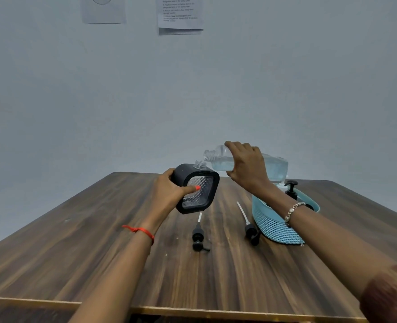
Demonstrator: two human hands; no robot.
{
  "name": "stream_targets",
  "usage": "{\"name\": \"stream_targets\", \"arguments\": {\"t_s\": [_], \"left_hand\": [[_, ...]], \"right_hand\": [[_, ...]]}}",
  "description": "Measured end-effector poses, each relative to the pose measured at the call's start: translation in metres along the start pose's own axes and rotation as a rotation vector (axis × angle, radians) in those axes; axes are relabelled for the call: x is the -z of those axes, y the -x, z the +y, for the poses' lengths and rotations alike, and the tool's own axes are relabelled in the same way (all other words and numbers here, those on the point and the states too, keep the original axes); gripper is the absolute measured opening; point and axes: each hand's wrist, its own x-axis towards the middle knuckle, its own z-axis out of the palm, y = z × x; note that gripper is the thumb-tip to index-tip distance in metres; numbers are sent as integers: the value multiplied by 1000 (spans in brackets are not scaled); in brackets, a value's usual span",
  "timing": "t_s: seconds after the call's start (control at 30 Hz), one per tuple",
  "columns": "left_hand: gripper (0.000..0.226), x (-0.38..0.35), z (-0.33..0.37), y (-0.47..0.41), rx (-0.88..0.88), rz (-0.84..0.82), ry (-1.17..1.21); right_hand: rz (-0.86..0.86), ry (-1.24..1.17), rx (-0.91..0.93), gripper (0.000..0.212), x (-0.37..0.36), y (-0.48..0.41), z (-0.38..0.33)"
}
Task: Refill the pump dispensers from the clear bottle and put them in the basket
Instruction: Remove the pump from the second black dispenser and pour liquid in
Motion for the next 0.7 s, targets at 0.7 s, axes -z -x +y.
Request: {"name": "stream_targets", "arguments": {"t_s": [0.7], "left_hand": [[48, 1, -1, 4, 16, 0, -19]], "right_hand": [[26, 65, 80, 70, -1, 1, 3]]}}
